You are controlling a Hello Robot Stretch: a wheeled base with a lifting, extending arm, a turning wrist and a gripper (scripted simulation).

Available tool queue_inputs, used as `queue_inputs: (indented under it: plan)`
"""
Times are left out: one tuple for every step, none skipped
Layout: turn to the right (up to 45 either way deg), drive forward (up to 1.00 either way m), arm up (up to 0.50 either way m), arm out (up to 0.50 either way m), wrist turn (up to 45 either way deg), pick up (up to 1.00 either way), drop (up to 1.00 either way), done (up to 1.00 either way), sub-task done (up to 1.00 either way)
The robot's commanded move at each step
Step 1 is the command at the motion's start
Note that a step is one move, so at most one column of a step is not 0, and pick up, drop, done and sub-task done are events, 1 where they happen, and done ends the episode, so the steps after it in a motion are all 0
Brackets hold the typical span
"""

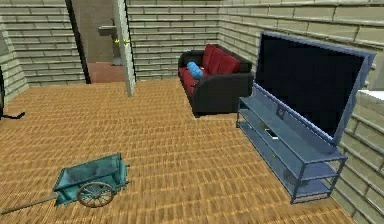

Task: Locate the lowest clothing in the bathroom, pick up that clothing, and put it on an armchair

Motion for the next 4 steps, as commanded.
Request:
queue_inputs:
  plan:
    - [0.0, 1.0, 0.0, 0.0, 0.0, 0.0, 0.0, 0.0, 0.0]
    - [0.0, 0.1, 0.0, 0.0, 0.0, 0.0, 0.0, 0.0, 0.0]
    - [0.0, 0.8, 0.0, 0.0, 0.0, 0.0, 0.0, 0.0, 0.0]
    - [-45.0, 0.0, 0.0, 0.0, 0.0, 0.0, 0.0, 0.0, 0.0]
